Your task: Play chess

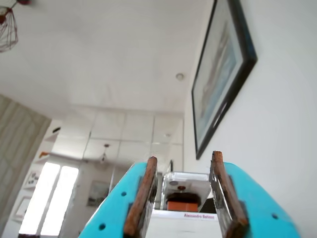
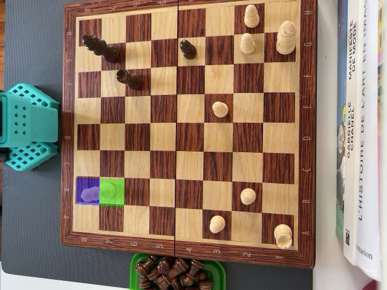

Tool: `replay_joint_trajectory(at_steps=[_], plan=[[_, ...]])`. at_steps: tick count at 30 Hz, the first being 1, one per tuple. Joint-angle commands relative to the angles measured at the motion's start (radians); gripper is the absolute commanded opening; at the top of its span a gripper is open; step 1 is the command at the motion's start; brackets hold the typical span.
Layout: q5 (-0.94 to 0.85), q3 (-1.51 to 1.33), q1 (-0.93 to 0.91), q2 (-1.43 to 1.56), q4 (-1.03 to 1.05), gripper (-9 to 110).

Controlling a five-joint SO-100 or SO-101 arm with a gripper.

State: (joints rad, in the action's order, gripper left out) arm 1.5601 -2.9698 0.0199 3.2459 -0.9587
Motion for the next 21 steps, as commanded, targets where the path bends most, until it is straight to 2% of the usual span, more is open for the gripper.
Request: replay_joint_trajectory(at_steps=[1,4,10,21], plan=[[0.008,-0.037,-0.032,0.000,-0.173,16],[0.002,-0.071,-0.037,0.051,-0.265,16],[0.005,-0.083,-0.028,0.104,-0.305,16],[-0.008,-0.190,-0.028,0.104,-0.664,16]])
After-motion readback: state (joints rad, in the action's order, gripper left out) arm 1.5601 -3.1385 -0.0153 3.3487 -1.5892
